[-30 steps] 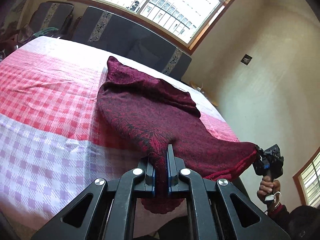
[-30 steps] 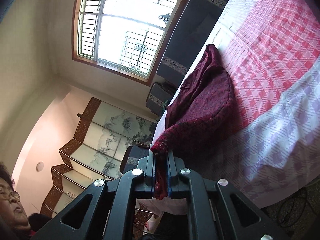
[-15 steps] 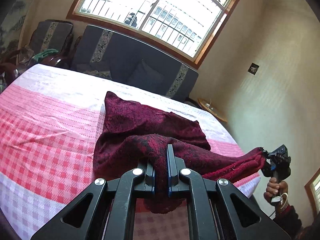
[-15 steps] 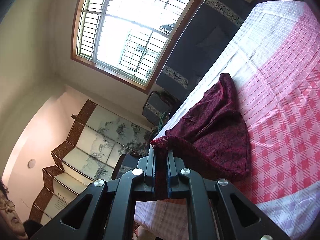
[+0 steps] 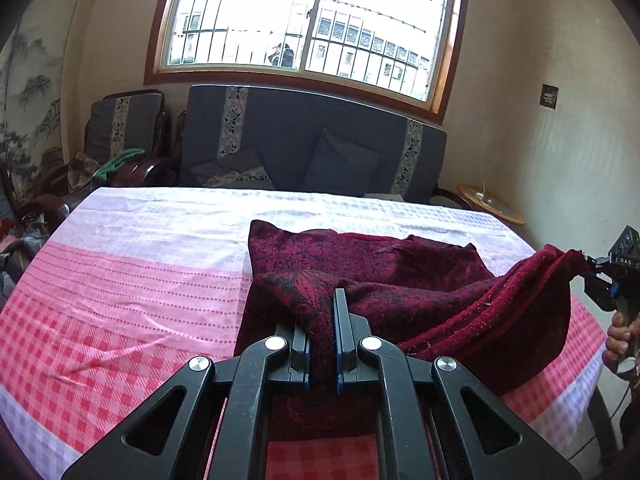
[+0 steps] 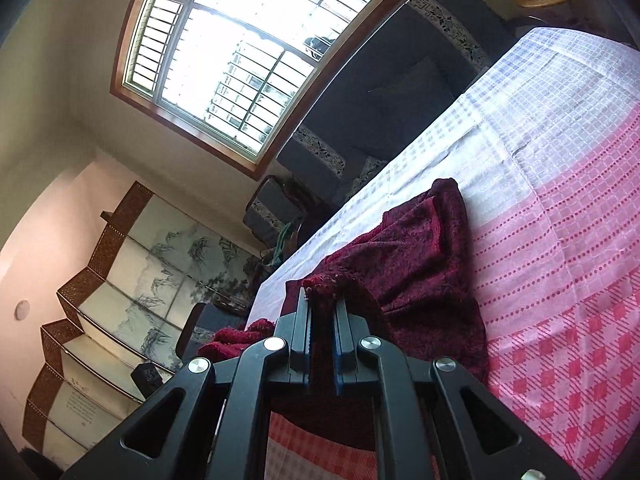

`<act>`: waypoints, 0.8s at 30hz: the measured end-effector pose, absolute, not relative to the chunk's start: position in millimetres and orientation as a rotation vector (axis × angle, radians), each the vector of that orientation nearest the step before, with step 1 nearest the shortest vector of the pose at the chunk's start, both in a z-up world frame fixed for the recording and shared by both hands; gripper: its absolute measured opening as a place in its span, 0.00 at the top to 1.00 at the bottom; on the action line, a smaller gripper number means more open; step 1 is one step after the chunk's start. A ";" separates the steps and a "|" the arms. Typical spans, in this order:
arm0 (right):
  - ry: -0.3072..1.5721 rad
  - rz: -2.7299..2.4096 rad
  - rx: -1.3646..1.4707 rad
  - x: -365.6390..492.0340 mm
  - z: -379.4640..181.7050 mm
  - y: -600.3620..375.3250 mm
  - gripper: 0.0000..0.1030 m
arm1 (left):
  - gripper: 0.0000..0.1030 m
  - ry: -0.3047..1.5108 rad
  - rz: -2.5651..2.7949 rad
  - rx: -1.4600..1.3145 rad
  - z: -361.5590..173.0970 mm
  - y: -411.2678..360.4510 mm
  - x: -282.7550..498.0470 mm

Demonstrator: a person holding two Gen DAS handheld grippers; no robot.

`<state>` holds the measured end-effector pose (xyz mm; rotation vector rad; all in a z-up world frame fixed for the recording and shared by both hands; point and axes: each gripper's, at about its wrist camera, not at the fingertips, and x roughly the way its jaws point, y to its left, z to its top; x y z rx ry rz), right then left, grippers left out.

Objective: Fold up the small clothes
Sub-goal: 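Lift the hem with both tools and fold it toward the collar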

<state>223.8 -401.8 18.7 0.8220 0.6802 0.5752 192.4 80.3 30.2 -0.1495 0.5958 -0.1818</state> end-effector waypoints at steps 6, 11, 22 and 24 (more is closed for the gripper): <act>0.699 0.551 0.764 252.7 19.7 -389.7 0.91 | 0.92 0.613 -0.148 -0.137 21.8 79.9 215.6; 0.723 0.517 0.743 275.2 12.9 -385.0 0.91 | 0.92 0.626 -0.130 -0.117 15.6 78.5 234.2; 0.760 0.475 0.754 305.3 -8.3 -383.7 0.91 | 0.92 0.676 -0.104 -0.136 -4.4 83.3 266.1; 0.764 0.475 0.754 307.5 -10.4 -384.0 0.91 | 0.92 0.681 -0.100 -0.133 -7.5 82.5 267.2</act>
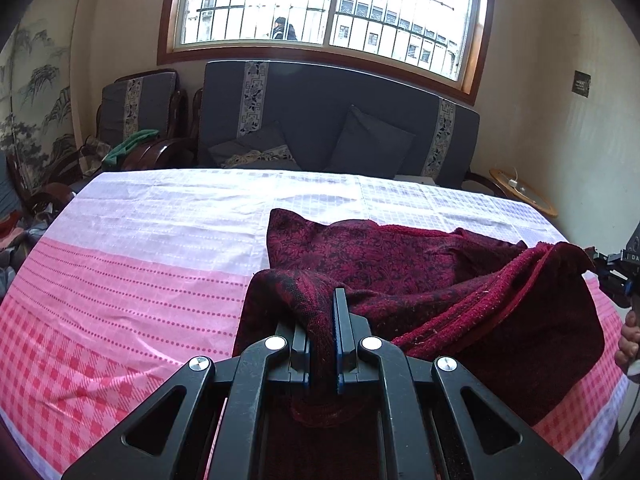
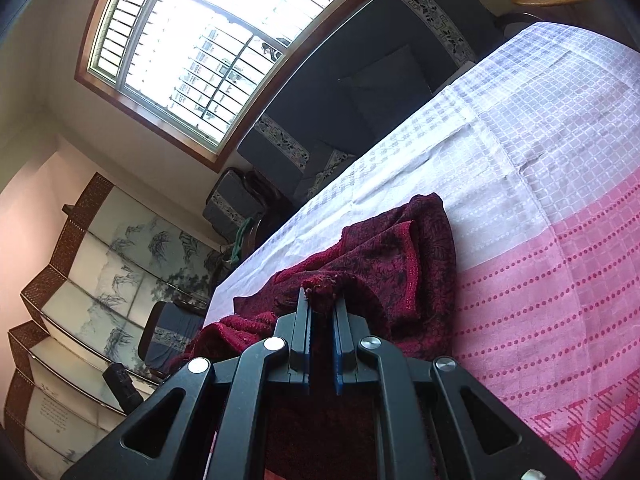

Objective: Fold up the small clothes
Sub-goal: 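Lift the hem with both tools and fold it toward the collar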

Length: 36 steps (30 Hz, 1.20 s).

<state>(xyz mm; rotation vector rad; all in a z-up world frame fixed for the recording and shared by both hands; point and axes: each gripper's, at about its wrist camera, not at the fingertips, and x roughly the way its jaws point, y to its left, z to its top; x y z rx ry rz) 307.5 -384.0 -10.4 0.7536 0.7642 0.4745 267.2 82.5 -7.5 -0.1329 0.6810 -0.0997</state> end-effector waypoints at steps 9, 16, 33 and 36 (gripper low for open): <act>0.780 0.470 0.753 320.4 -18.6 -381.3 0.91 | 0.92 0.699 -0.091 -0.143 -13.3 82.9 281.1; 0.780 0.465 0.772 333.0 -25.1 -383.8 0.91 | 0.92 0.709 -0.080 -0.161 -16.2 83.0 294.2; 0.756 0.436 0.839 362.7 -40.5 -393.8 0.91 | 0.92 0.725 -0.056 -0.203 -19.9 91.7 326.2; 0.756 0.431 0.842 367.6 -42.3 -393.2 0.91 | 0.92 0.733 -0.055 -0.210 -21.5 92.7 332.0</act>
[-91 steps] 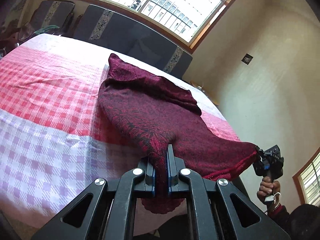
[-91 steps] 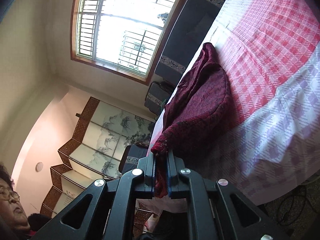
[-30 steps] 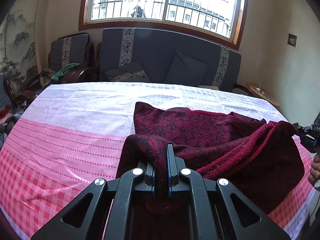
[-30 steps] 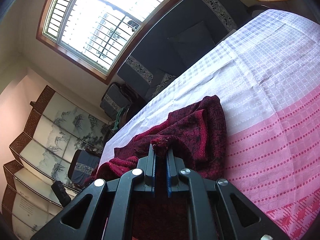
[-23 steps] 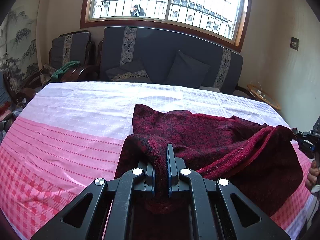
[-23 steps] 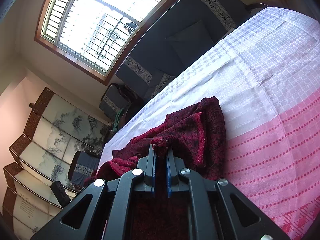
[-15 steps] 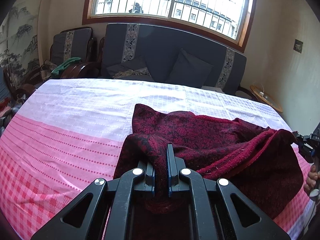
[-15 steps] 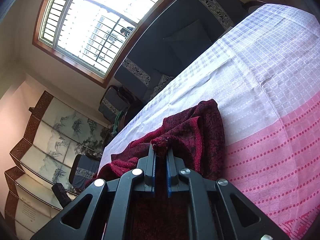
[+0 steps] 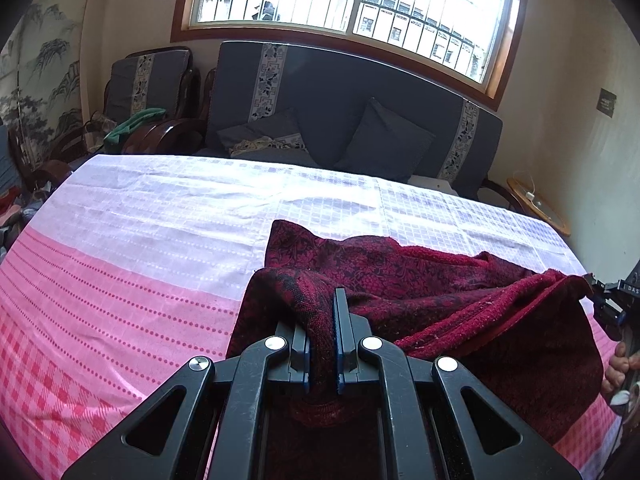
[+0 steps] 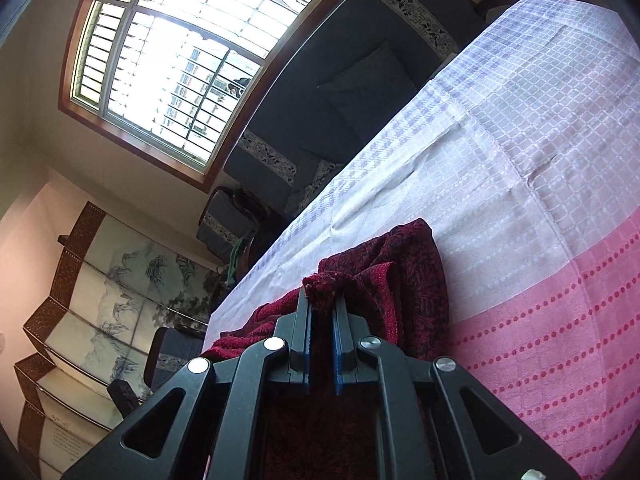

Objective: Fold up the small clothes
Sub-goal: 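Lift the hem with both tools and fold it toward the collar, then lower the folded hem onto the sweater and open both tools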

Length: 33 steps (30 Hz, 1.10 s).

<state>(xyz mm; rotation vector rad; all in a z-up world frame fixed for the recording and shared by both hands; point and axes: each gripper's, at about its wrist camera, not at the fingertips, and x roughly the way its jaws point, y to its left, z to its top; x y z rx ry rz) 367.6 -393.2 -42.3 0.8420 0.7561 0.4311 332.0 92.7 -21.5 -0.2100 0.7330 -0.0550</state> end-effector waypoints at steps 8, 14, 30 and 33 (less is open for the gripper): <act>0.762 0.408 0.854 374.2 -53.8 -392.1 0.91 | 0.91 0.764 -0.064 -0.253 -30.6 95.4 345.0; 0.771 0.390 0.854 378.9 -62.1 -391.6 0.91 | 0.88 0.794 -0.083 -0.307 -33.6 99.6 354.4; 0.741 0.364 0.876 381.5 -68.1 -392.0 0.89 | 0.78 0.836 -0.157 -0.589 -39.5 128.2 369.4; 0.735 0.348 0.864 382.4 -67.9 -391.8 0.89 | 0.65 0.807 -0.163 -0.565 -32.3 128.8 366.8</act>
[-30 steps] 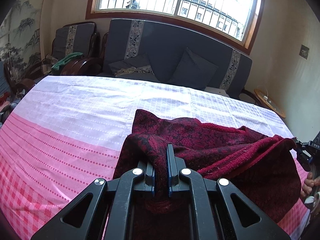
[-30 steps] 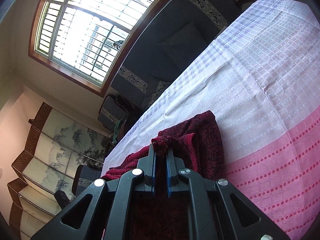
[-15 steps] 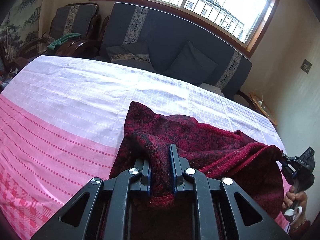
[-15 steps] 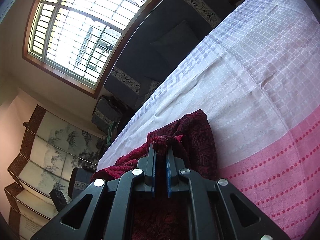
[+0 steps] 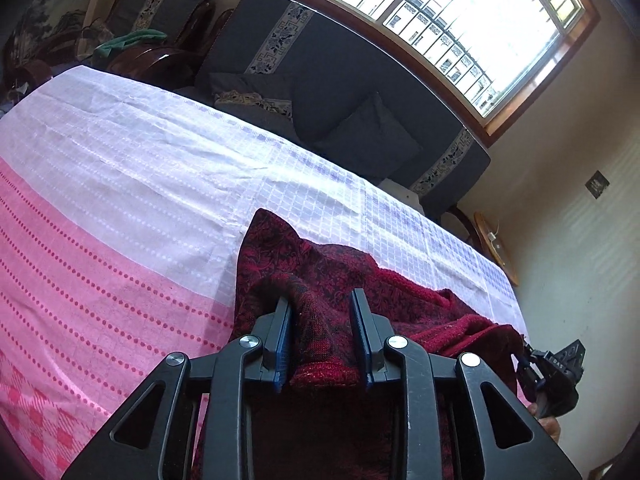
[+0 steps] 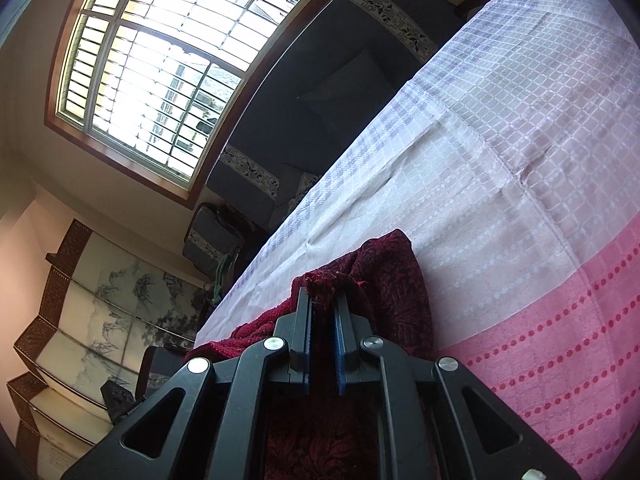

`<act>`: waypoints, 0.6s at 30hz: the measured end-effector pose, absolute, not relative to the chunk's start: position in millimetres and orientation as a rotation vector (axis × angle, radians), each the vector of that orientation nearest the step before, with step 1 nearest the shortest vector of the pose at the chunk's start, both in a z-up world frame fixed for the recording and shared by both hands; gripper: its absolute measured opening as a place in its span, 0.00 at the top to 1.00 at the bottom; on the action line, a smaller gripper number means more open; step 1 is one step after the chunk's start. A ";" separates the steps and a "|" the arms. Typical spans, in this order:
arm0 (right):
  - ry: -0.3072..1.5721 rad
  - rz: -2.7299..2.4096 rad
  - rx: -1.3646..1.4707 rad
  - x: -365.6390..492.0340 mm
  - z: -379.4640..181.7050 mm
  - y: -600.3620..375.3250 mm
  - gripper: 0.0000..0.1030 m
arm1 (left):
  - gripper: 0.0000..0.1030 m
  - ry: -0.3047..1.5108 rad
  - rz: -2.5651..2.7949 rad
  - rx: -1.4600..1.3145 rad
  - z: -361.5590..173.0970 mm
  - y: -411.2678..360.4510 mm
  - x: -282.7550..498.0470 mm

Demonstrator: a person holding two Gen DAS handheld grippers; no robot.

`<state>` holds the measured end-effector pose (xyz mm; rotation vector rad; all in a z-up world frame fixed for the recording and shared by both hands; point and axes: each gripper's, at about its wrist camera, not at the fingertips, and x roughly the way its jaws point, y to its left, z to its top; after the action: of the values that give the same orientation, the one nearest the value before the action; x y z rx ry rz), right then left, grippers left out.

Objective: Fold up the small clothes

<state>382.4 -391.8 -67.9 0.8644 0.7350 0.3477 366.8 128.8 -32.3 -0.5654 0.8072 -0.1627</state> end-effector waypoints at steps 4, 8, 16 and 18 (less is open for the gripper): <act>0.724 0.333 0.882 382.4 -69.6 -392.4 0.87 | 0.21 0.697 -0.143 -0.616 -18.9 144.0 358.7; 0.689 0.320 0.907 379.6 -69.5 -397.7 0.75 | 0.21 0.684 -0.116 -0.596 -11.2 150.8 360.0; 0.576 0.384 0.937 348.7 -46.7 -419.6 0.68 | 0.21 0.692 -0.102 -0.410 -15.6 127.5 342.6; 0.588 0.417 0.888 341.7 -41.1 -414.7 0.68 | 0.21 0.690 -0.106 -0.349 -20.7 115.7 338.6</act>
<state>341.7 -414.7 -41.1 0.8877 0.5876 0.4168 338.6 115.7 -20.7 -0.3490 0.6902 -0.1063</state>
